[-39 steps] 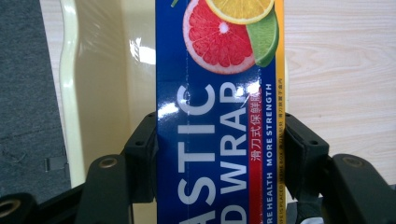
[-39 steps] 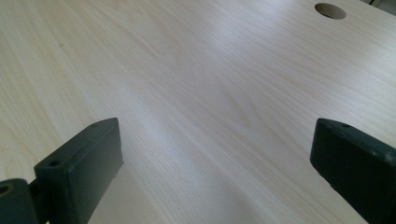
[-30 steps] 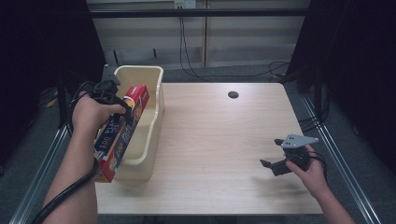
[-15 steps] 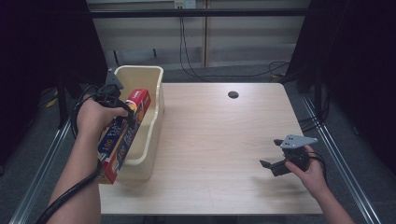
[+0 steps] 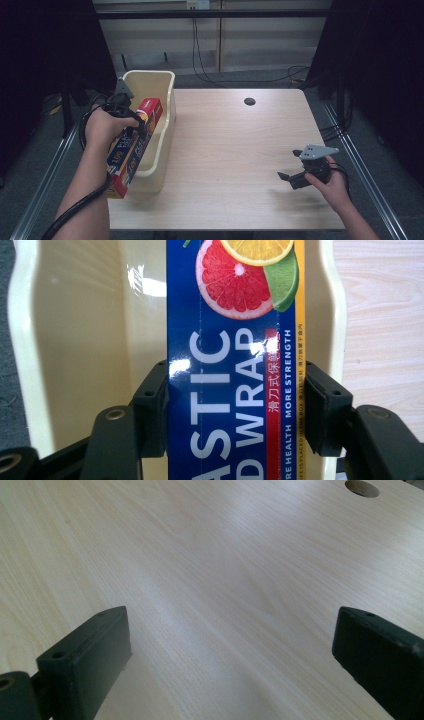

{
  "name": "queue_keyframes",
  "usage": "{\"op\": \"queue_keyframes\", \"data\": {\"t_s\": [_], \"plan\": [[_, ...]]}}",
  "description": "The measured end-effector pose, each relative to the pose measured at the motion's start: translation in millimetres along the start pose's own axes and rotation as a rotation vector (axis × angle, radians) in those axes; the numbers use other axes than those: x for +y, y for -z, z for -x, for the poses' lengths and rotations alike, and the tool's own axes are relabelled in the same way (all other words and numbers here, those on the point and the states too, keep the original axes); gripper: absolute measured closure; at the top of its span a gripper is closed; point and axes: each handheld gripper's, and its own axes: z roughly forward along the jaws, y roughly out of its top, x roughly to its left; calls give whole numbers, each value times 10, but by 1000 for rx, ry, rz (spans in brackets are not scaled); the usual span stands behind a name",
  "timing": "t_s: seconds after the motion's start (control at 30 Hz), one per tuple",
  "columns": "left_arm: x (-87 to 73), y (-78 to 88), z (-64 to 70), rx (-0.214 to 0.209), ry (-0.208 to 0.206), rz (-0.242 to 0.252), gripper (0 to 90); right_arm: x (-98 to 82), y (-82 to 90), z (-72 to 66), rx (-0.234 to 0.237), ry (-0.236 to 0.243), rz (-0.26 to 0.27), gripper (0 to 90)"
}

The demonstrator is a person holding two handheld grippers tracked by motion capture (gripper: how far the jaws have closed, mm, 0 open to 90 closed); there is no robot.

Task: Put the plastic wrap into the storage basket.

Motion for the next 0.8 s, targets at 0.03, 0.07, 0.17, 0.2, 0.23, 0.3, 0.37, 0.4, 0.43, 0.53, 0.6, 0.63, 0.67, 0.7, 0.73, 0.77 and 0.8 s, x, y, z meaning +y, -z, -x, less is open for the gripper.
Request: {"op": "queue_keyframes", "data": {"t_s": [0.03, 0.07, 0.17, 0.2, 0.23, 0.3, 0.37, 0.4, 0.43, 0.53, 0.6, 0.63, 0.67, 0.7, 0.73, 0.77, 0.8], "plan": [[0, -3, 0, 0, -1, -1, 406, 0, 1, -3, -5, 1, -1, 22], [0, -9, 1, 5, 0, -1, 406, 0, 0, -1, 0, 1, 0, 22], [2, -17, 4, 1, 4, -3, 406, 0, 0, 0, 0, 0, 0, 22], [3, -17, 3, -2, 2, -7, 406, 0, 0, -3, -6, 1, -1, 22], [3, -22, 1, 4, 0, -4, 406, 0, 1, -3, -5, 1, -1, 22], [5, -39, 7, -5, 10, -7, 405, 0, -1, -2, -4, 1, 0, 22], [9, -48, 4, -2, 6, -11, 405, 0, -2, -7, -8, -1, -1, 22], [14, -62, 3, 1, 6, -9, 405, 0, -3, -8, -8, 1, -3, 22], [17, -69, 1, 1, 4, -10, 405, -1, -4, -10, -7, 0, -3, 22], [24, -101, -3, -2, 18, -16, 405, -1, -6, -12, -5, -1, -5, 22], [31, -123, -8, -1, 18, -20, 404, -2, -5, -11, -6, 0, -5, 22], [33, -134, -9, 3, 17, -20, 404, -3, -4, -10, -5, 1, -4, 22], [35, -144, -4, 4, 19, -23, 403, -4, -4, -10, -4, 0, -4, 22], [38, -148, -3, 7, 20, -26, 403, -5, -4, -8, -7, 0, -5, 22], [40, -157, 0, 8, 23, -26, 403, -6, -4, -7, -6, 0, -5, 22], [42, -163, 2, 8, 25, -25, 403, -7, -7, -8, -6, -1, -5, 22], [47, -167, 0, 11, 24, -28, 403, -8, -7, -8, -6, 0, -6, 22]]}}
